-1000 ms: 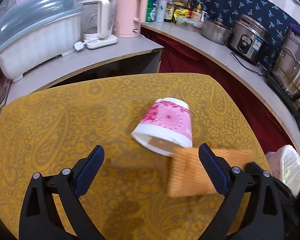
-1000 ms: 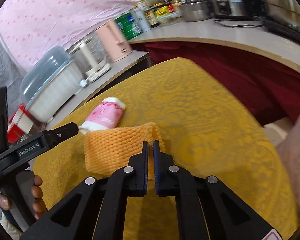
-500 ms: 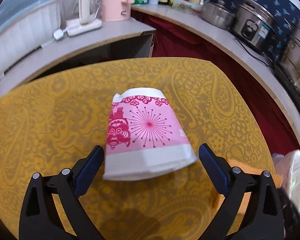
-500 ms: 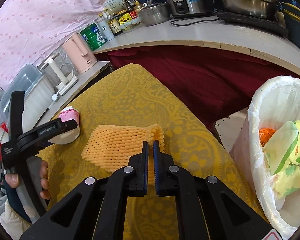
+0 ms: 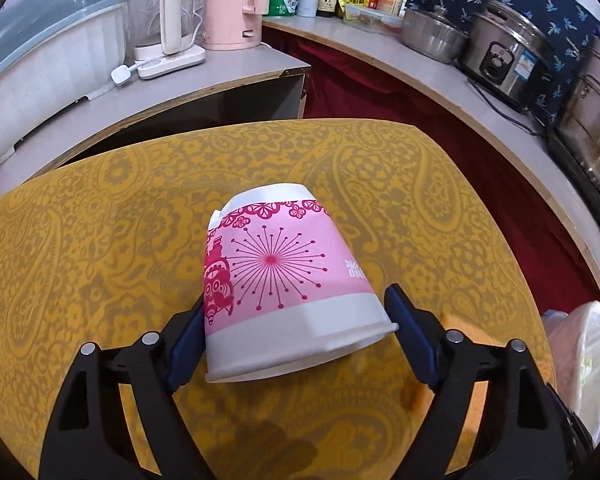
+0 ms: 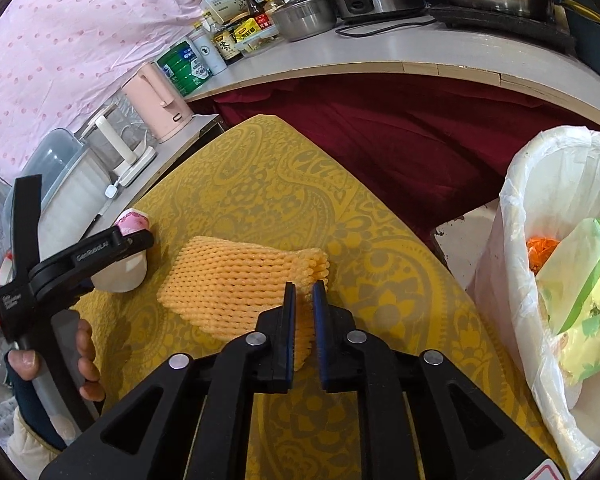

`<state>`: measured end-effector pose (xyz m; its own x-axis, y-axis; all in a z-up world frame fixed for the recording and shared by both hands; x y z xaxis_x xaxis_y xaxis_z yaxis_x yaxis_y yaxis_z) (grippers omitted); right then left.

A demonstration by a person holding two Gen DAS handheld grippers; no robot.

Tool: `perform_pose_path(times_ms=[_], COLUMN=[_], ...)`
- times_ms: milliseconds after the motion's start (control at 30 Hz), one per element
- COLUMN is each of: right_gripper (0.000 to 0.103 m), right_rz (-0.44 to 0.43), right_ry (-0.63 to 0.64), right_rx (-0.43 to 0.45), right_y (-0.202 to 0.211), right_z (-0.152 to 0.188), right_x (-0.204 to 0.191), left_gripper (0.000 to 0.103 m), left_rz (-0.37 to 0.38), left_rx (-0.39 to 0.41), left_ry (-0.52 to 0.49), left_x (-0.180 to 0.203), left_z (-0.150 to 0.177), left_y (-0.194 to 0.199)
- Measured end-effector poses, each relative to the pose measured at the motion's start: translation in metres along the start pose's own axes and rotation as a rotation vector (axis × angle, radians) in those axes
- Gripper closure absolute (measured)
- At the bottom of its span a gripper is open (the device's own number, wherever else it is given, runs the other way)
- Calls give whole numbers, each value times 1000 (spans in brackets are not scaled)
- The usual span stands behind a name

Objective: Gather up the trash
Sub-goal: 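Grasp the orange foam sleeve with the right tool while the left tool grasps the pink paper cup, then carry the foam sleeve and pink cup over the trash bin with both tools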

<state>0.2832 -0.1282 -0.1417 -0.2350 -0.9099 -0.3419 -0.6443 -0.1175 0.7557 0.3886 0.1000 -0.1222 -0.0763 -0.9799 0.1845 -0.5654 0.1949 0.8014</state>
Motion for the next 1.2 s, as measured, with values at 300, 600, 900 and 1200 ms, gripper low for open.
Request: perform_pose_path(times_ms=[300,600,900,1200], right_gripper=[45,93,94,94], right_rz=[-17,10,3,19], right_ry=[3,59,30,-13], right_rx=[-3,5,107,217], right_y=[-7,11,86,165], right_z=[3,9,7,6], right_x=[-11,-20,-5,32], left_gripper=[24,24,24,24], left_rz=[27,37,78,139], left_rx=[6,2,44,85], left_ry=[-5,-21,-61,-134], left_x=[5,18,52,110], left_z=[37,63,81,101], left_y=[42,72,124,172])
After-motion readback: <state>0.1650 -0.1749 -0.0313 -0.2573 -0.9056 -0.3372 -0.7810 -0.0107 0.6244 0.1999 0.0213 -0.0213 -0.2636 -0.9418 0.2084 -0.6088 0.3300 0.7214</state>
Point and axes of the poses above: each gripper's, at about its wrist camera, not at the fingertips, and y roughly against the way its jaws point, x to its right, z to its underside, the point moved 2 cm from there along -y, roughly the way its jaws point, and after that the axes turned 4 degrees about z, right-handed, at the moved point
